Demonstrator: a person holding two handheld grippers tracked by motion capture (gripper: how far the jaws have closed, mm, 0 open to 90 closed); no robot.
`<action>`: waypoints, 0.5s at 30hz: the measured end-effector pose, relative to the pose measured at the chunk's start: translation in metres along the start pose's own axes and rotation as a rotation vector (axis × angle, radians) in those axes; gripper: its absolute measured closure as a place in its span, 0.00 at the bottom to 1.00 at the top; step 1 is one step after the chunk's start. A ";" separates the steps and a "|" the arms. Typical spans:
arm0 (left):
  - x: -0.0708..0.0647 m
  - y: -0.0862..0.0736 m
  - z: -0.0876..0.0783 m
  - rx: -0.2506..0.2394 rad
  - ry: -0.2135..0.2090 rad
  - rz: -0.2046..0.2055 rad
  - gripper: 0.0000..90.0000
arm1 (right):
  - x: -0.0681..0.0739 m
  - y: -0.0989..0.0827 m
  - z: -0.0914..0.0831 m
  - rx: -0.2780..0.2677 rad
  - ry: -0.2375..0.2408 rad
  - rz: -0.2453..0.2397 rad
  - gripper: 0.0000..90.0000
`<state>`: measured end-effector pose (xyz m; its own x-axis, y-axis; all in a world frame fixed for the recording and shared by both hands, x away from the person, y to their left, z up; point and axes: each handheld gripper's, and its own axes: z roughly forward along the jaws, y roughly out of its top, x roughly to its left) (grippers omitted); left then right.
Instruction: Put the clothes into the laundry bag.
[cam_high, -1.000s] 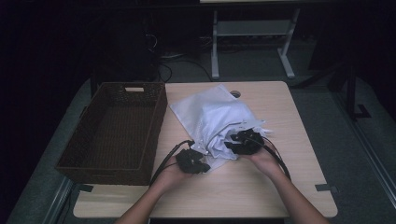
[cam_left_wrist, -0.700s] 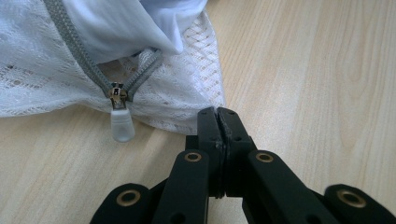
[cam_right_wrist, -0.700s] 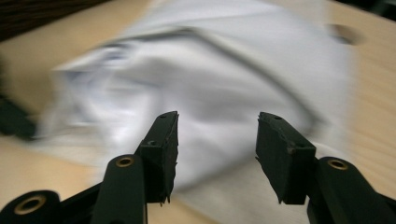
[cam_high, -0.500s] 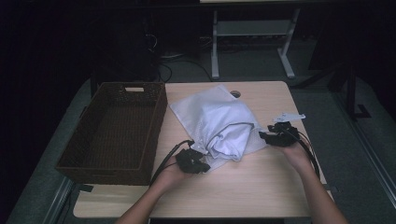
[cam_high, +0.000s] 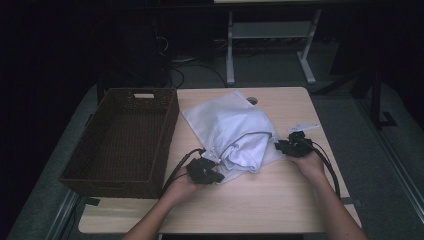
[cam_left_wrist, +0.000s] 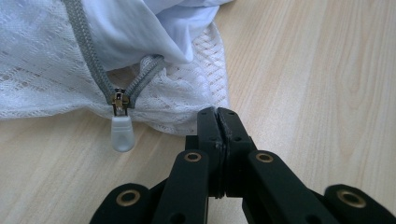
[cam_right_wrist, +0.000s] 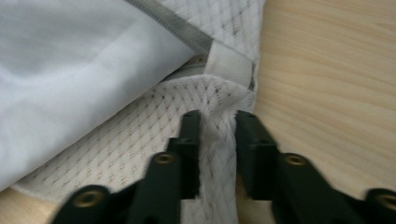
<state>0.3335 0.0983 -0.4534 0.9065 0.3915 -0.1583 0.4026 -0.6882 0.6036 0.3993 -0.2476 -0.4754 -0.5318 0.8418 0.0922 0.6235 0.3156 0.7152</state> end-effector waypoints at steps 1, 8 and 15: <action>0.000 0.000 0.000 0.002 0.001 0.003 0.99 | 0.001 0.000 0.000 0.000 0.007 -0.003 0.94; 0.003 -0.001 -0.004 0.019 0.030 -0.001 0.99 | 0.014 -0.001 -0.016 0.020 -0.003 -0.074 0.98; 0.012 -0.007 -0.010 0.032 0.069 -0.027 0.99 | 0.043 -0.016 -0.049 0.079 -0.001 -0.148 0.98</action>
<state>0.3402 0.1135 -0.4514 0.8847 0.4506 -0.1194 0.4317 -0.6953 0.5746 0.3381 -0.2378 -0.4493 -0.6208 0.7839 -0.0113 0.5812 0.4698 0.6645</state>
